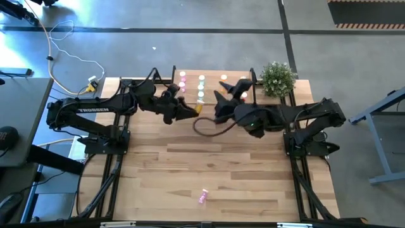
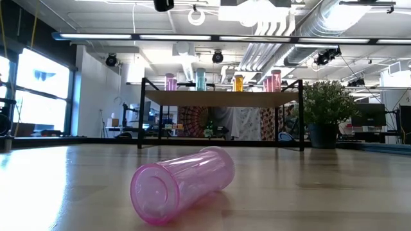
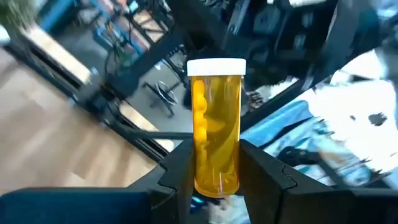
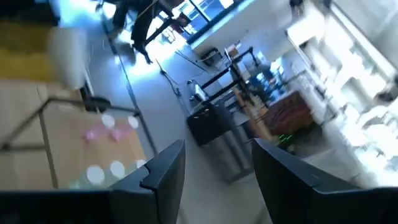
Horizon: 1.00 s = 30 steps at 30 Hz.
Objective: Pick and place medicine bottles onto shelf by color
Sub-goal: Put the orange pill bottle on the shelf aligned with the other orange pill bottles
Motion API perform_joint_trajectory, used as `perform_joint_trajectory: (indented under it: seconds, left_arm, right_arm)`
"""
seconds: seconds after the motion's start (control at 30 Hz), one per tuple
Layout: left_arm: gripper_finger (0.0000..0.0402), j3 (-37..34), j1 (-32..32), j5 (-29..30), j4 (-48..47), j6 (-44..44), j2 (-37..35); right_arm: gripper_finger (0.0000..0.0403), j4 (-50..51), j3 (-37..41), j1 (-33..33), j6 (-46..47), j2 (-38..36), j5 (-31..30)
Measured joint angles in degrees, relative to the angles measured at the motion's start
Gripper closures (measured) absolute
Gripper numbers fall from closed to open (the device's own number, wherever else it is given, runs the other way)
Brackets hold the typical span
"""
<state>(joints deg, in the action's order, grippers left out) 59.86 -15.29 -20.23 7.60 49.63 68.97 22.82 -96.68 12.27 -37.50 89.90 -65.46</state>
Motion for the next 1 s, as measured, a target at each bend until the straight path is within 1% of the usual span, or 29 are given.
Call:
perform_joint_trajectory:
  seconds: [0.13, 0.27, 0.47, 0.53, 0.63, 0.77, 0.83, 0.9, 1.0]
  left_arm:
    - [0.0302, 0.02, -1.07, 0.97, -0.02, -7.79, 0.0]
    - [0.0302, 0.02, -1.24, 3.58, -0.02, -16.31, 0.02]
    - [0.0302, 0.02, -0.89, 8.57, -1.88, -28.22, 0.02]
    - [0.0302, 0.02, -0.68, 10.33, -2.63, -31.7, 0.02]
    - [0.0302, 0.02, -0.11, 13.28, -2.64, -35.23, 0.02]
    - [0.0302, 0.02, 1.36, 17.02, -0.75, -38.96, 1.33]
    - [0.0302, 0.02, 2.39, 18.52, 1.72, -39.96, 2.53]
    - [0.0302, 0.02, 3.28, 20.65, 3.78, -40.23, 3.86]
    - [0.0302, 0.02, 4.05, 24.19, 6.52, -40.41, 5.73]
  right_arm:
    - [0.0226, 0.18, 0.0, -1.63, 9.61, -1.89, 2.54]
    - [0.0226, 0.47, 0.0, -3.04, 19.69, -4.07, 10.4]
    - [0.0226, 1.8, -0.02, -6.43, 33.09, -7.44, 26.97]
    - [0.0226, 3.28, -0.02, -7.92, 36.95, -8.49, 33.58]
    - [0.0226, 4.29, -0.02, -10.77, 42.05, -9.47, 45.15]
    - [0.0226, 5.22, -0.02, -14.06, 43.69, -9.51, 58.5]
    - [0.0226, 5.35, -0.07, -15.55, 43.49, -9.08, 62.04]
    - [0.0226, 6.59, -0.07, -16.77, 42.48, -8.91, 63.61]
    - [0.0226, 6.72, -0.07, -18.5, 39.98, -8.99, 68.41]
